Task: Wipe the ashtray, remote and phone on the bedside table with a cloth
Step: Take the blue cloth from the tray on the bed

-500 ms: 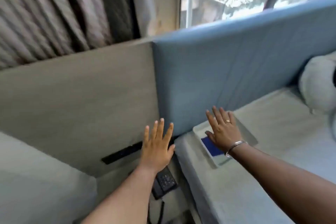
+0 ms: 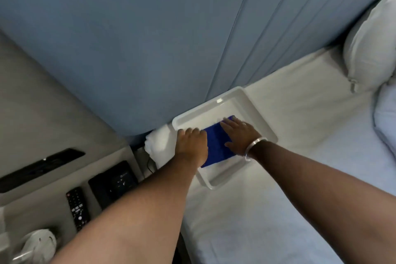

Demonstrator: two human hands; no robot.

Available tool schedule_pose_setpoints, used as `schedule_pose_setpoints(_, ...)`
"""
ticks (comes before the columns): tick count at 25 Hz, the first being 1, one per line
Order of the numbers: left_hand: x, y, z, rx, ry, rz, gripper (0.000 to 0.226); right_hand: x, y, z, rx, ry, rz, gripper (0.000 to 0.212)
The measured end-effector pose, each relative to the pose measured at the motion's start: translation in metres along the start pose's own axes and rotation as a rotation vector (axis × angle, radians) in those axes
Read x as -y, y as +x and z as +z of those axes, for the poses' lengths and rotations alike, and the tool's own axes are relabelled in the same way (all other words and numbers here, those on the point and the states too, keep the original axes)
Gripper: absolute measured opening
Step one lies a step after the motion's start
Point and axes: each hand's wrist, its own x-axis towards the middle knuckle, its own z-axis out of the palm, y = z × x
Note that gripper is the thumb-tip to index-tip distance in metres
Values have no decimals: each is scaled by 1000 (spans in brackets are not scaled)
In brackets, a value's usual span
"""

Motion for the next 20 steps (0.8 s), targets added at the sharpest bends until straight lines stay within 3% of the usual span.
schedule_pose_setpoints(2, -5, 24, 11, 36, 175, 11, 60, -8, 31, 5, 68, -76, -87, 101)
schedule_pose_setpoints(4, -9, 43, 9, 131, 193, 6, 70, -16, 47, 5, 81, -148, -115, 105)
schedule_pose_setpoints(6, -12, 57, 5, 261, 51, -10, 60, -22, 53, 5, 119, -107, -73, 92)
schedule_pose_setpoints(10, -2, 56, -10, 514, -267, 90, 25, -23, 37, -4, 385, 67, -40, 52)
schedule_pose_setpoints(13, 26, 41, -42, 575, -616, 184, 24, -20, 10, -42, 450, 420, 42, 39)
schedule_pose_setpoints(17, 109, -18, -84, 660, -1322, 58, 32, 27, -35, -97, 510, 944, -52, 40)
schedule_pose_setpoints(20, 183, -87, -69, 582, -1861, -21, 33, 95, -60, -103, 651, 1318, -101, 50)
